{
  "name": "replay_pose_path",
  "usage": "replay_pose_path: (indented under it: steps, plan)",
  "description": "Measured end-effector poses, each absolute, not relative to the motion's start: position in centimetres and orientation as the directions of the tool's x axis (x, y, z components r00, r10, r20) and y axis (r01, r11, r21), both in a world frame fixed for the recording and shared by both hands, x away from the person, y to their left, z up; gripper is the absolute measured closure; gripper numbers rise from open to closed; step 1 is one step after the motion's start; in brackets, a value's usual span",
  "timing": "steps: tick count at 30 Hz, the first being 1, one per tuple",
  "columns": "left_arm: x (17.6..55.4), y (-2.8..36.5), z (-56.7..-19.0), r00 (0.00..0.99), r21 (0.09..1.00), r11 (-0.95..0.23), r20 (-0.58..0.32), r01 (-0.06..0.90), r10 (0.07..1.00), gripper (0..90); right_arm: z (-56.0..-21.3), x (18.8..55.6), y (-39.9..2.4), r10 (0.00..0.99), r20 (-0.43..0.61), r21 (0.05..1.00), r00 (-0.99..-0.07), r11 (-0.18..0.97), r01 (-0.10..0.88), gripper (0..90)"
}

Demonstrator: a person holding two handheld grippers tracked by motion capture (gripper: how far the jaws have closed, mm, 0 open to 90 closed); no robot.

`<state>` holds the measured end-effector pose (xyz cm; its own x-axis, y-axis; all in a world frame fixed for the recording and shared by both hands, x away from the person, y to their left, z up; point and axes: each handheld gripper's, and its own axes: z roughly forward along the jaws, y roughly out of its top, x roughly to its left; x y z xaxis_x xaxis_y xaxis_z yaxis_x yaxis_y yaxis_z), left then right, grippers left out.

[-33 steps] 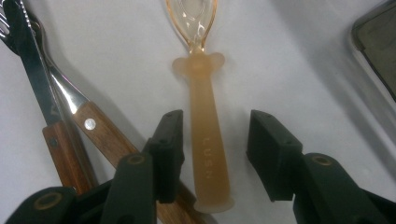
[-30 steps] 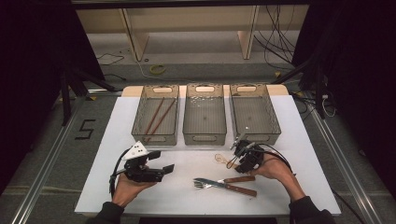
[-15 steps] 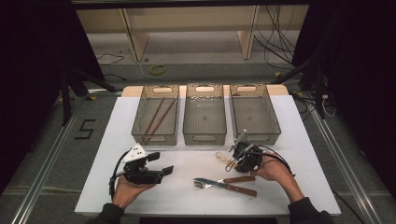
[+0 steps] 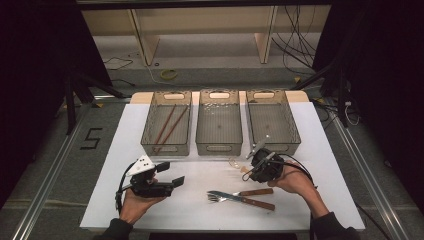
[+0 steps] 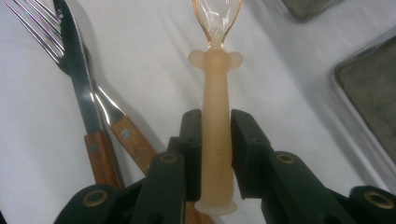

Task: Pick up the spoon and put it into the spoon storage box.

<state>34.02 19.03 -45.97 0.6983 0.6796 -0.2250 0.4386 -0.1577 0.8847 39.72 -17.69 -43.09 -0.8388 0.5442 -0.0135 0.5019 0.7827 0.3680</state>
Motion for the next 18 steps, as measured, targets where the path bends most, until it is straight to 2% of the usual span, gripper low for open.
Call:
replay_pose_path:
  steps: [6,18]
  plan:
    - [34.0,19.2,-45.9,0.695,0.887,-0.157,-0.22,0.435,0.684,18.1,-41.7,39.8,-17.8,0.549,0.013,0.437,-0.836,0.748,0.498,76.0]
    - [34.0,19.4,-45.9,0.693,0.891,-0.147,-0.221,0.43,0.687,18.0,-38.8,41.8,-17.9,0.598,-0.018,0.55,-0.801,0.675,0.492,75.9]
